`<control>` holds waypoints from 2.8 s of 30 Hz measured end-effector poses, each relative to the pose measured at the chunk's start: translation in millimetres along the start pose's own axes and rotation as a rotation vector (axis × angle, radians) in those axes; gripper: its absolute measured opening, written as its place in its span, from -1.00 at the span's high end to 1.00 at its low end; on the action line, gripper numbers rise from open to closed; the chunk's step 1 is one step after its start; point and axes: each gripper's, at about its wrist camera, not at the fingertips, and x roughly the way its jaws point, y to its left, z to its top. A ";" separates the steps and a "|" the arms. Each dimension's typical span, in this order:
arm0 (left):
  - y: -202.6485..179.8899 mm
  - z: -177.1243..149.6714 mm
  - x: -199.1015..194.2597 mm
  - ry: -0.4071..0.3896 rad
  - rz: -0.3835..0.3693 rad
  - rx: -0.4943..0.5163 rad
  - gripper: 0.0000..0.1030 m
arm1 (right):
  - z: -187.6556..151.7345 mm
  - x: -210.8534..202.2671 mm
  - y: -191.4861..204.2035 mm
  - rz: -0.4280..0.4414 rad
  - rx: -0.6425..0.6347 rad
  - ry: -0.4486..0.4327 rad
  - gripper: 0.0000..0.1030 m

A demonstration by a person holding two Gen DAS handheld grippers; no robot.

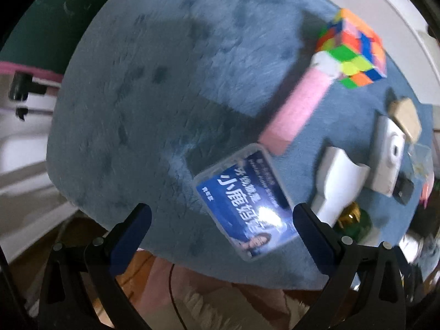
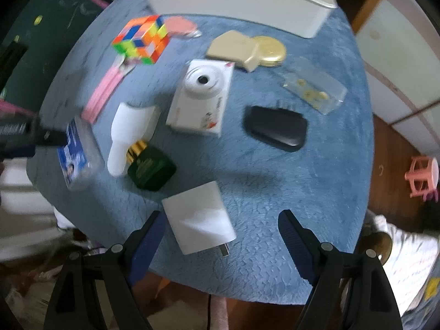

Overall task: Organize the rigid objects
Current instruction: 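Grasp the blue floss box with left tool while right tool grasps white square box, then carry both boxes over the white tray and open both tools to drop them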

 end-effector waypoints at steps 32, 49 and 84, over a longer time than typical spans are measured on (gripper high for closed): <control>-15.1 -9.9 47.2 0.023 -0.050 -0.228 -0.70 | -24.9 55.4 36.2 -0.012 -0.248 0.034 -0.09; -44.6 -43.2 -91.7 -0.320 -0.019 0.100 -0.32 | -21.2 -11.2 7.0 0.005 -0.179 -0.115 -0.08; -221.1 214.0 -153.2 -0.561 -0.019 0.564 -0.32 | 275.8 -104.8 -105.2 -0.066 0.408 -0.394 -0.09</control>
